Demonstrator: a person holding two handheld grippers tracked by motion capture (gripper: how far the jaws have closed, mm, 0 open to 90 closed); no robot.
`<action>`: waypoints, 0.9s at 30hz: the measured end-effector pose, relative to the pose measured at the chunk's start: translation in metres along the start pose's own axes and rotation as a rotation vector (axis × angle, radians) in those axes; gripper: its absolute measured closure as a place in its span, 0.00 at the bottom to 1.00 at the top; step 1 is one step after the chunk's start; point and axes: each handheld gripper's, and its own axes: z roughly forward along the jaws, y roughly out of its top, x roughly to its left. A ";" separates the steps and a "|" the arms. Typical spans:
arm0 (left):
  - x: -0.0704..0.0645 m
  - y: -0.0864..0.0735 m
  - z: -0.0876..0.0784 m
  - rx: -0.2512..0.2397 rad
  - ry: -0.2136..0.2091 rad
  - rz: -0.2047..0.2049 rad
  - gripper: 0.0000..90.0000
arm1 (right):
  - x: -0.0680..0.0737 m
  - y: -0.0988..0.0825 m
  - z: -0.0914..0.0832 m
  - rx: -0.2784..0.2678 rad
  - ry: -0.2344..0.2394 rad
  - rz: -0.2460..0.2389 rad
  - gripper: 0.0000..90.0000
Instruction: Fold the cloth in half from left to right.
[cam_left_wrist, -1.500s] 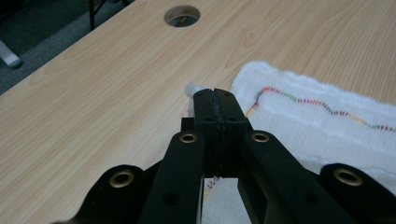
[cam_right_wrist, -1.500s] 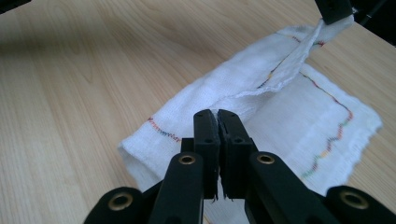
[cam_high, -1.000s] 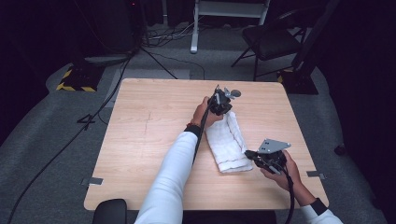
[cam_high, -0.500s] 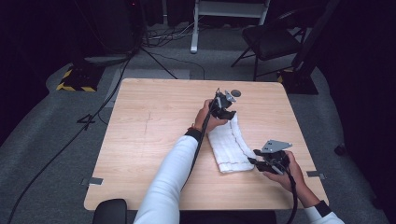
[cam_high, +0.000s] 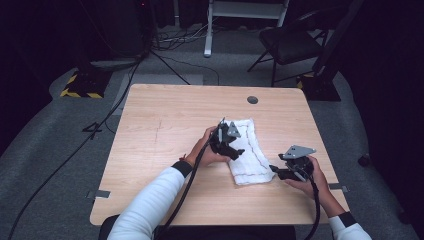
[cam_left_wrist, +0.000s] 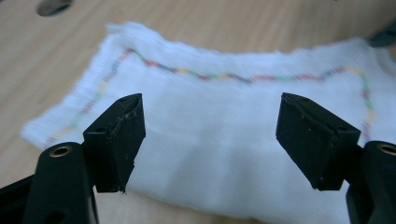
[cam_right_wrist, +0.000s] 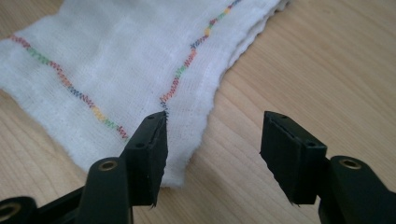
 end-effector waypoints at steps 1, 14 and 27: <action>-0.008 -0.004 0.000 0.012 -0.023 0.008 0.28 | -0.001 -0.001 0.003 0.013 0.006 0.000 0.46; -0.041 -0.040 -0.001 0.127 -0.036 0.042 0.31 | -0.006 -0.010 0.017 0.049 0.104 0.021 0.48; -0.040 -0.064 -0.017 0.124 -0.104 -0.017 0.30 | 0.014 -0.011 0.011 0.047 0.121 0.001 0.53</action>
